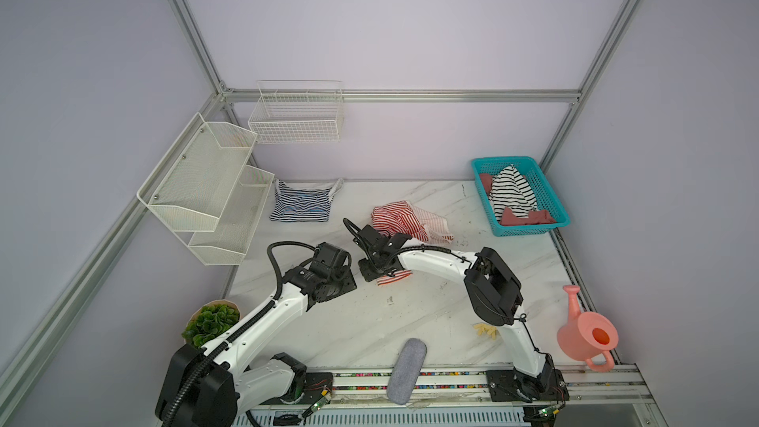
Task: Fold and stack tank tops
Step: Smooth out the tank top at the center of the table.
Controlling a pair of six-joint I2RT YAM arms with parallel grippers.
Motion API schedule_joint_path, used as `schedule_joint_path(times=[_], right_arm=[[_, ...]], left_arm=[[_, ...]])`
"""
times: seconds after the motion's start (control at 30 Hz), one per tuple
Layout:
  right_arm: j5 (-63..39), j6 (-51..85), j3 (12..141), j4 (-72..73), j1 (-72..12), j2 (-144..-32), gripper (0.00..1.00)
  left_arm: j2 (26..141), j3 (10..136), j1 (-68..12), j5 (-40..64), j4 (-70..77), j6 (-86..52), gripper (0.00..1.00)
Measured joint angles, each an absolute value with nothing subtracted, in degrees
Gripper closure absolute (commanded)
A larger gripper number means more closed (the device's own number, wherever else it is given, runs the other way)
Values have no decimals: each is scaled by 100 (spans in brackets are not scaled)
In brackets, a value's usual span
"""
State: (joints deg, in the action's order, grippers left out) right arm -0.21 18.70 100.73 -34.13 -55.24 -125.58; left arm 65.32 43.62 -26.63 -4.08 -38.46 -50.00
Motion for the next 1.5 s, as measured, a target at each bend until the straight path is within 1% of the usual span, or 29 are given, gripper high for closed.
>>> schedule_joint_path(times=[0.17, 0.27, 0.53, 0.57, 0.67, 0.7, 1.03, 1.17, 1.27, 1.37, 1.5], right_arm=[[67, 1822, 10259, -3583, -5542, -12667, 66], [67, 1769, 10328, -3610, -5559, -12835, 67], [99, 1728, 10326, -3699, -5594, -12973, 68], [110, 1726, 10326, -3699, -5594, -12973, 71], [128, 1737, 10326, -3717, -5594, -12973, 95], [134, 1743, 10326, -3723, -5594, -12973, 100], [169, 1726, 10388, -3732, -5594, -12954, 100], [117, 1737, 10403, -3704, -5588, -12682, 100], [45, 1767, 10377, -3599, -5527, -12210, 100], [-19, 1837, 10160, -3350, -5402, -11493, 100], [-121, 1981, 9485, -2893, -4952, -10422, 100]], left_arm=[[6571, 4359, -2663, -353, -3844, -5000, 45], [6571, 4357, -2663, -338, -3839, -5000, 45], [6571, 4313, -2663, -322, -3826, -5000, 45], [6571, 4311, -2663, -322, -3826, -5000, 45], [6569, 4281, -2663, -320, -3828, -5000, 44], [6569, 4270, -2663, -320, -3826, -5000, 45], [6549, 4252, -2661, -320, -3824, -5000, 45], [6552, 4252, -2661, -305, -3822, -4995, 44], [6580, 4252, -2661, -266, -3813, -4995, 45], [6635, 4252, -2661, -191, -3763, -4993, 45], [6746, 4252, -2661, -10, -3557, -4984, 45]])
